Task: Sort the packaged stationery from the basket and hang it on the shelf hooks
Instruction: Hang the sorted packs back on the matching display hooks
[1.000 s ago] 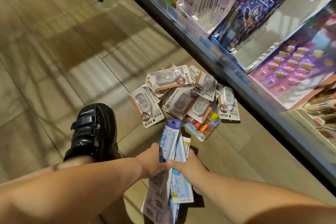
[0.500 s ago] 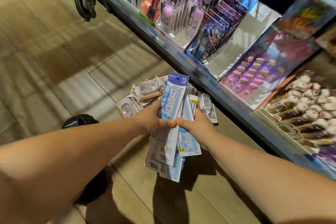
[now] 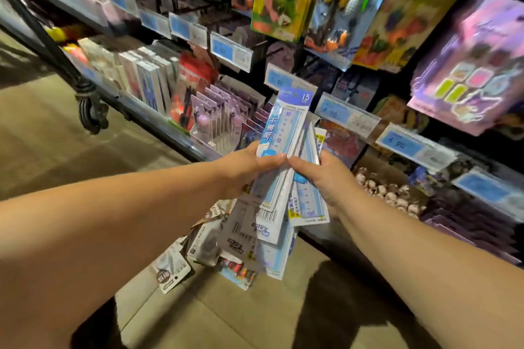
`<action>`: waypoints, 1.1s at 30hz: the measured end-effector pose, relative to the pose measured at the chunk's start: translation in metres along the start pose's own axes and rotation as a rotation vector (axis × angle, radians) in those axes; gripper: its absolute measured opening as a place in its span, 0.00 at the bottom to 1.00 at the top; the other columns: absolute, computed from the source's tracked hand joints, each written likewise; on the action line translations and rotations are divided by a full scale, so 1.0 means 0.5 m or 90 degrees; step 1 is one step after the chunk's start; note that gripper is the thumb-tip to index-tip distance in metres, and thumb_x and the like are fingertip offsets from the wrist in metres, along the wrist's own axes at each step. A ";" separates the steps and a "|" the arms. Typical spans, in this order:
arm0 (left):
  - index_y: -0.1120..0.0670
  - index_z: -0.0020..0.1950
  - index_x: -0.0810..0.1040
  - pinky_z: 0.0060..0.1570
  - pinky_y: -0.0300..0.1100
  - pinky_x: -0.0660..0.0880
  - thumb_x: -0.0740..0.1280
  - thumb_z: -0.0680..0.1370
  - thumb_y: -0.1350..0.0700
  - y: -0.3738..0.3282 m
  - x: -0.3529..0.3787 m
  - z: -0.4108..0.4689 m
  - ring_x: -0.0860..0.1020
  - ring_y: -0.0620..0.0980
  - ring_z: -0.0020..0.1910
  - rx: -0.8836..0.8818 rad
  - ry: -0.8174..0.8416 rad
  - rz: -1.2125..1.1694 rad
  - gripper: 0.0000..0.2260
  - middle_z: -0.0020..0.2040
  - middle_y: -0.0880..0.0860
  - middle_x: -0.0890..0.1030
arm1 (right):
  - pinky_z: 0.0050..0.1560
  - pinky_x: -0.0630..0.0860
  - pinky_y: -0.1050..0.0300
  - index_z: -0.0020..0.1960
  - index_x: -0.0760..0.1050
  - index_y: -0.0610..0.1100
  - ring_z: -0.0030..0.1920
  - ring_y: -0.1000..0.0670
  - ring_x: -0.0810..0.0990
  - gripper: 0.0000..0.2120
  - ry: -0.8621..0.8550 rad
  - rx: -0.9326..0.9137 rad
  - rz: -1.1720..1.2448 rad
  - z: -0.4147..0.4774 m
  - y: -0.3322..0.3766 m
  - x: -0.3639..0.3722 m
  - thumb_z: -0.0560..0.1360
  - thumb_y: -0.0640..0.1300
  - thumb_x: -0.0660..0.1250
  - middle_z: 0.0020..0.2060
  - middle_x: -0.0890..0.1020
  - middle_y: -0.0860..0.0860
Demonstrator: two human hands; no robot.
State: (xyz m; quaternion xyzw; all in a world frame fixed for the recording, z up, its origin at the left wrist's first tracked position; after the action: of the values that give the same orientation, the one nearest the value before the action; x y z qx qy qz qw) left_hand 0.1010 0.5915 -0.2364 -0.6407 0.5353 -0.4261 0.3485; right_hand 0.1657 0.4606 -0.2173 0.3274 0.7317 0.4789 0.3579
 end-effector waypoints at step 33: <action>0.45 0.62 0.77 0.58 0.43 0.78 0.64 0.75 0.36 -0.158 0.432 -0.145 0.81 0.44 0.56 0.080 0.228 -0.153 0.20 0.57 0.49 0.84 | 0.65 0.72 0.45 0.68 0.56 0.60 0.66 0.49 0.72 0.38 -0.296 -0.210 -0.050 -0.316 0.188 -0.317 0.65 0.62 0.73 0.67 0.72 0.50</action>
State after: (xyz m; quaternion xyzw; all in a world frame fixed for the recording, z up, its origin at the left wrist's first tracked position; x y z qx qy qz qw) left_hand 0.0790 0.3942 -0.0992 -0.5912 0.4810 -0.6036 0.2341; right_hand 0.1300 0.2875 -0.0510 0.3369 0.5545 0.4894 0.5827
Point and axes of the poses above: each hand's wrist, its own z-axis towards the middle knuckle, its own x-axis out of the palm, y = z × x, the point moved 8 cm from there along z, towards the middle knuckle
